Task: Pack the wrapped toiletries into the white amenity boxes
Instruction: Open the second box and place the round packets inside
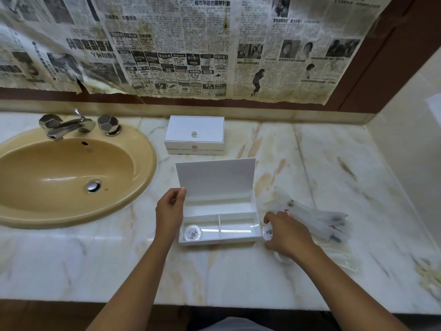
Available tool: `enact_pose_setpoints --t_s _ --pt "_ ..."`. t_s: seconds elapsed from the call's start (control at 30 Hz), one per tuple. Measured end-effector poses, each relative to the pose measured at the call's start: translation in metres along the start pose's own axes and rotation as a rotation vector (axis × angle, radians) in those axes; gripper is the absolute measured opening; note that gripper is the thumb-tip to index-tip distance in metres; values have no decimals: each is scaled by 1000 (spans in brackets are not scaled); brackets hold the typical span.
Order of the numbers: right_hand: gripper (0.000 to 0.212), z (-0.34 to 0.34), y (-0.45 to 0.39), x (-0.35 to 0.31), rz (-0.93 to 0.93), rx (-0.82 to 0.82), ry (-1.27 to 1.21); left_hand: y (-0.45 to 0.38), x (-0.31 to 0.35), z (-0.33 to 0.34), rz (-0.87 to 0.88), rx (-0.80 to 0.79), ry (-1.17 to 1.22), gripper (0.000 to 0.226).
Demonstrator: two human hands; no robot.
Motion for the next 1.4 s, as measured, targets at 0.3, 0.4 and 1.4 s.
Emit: enact_pose_setpoints --t_s 0.3,0.4,1.4 --pt "37 -8 -4 -1 -13 39 16 -1 -2 -1 3 -5 15 19" --pt "41 -30 -6 -7 -4 101 -11 -1 -2 -1 6 -8 24 20" --pt "40 7 -15 -180 -384 -33 51 -1 -5 -3 -5 3 37 17"
Point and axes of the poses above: each hand's wrist, its own y-axis away from the middle knuckle, its own z-axis out of the palm, x = y × z, the point moved 4 cm from there along -y, towards the middle knuckle, and after that the axes turned 14 degrees about x, right-handed, at the moved point
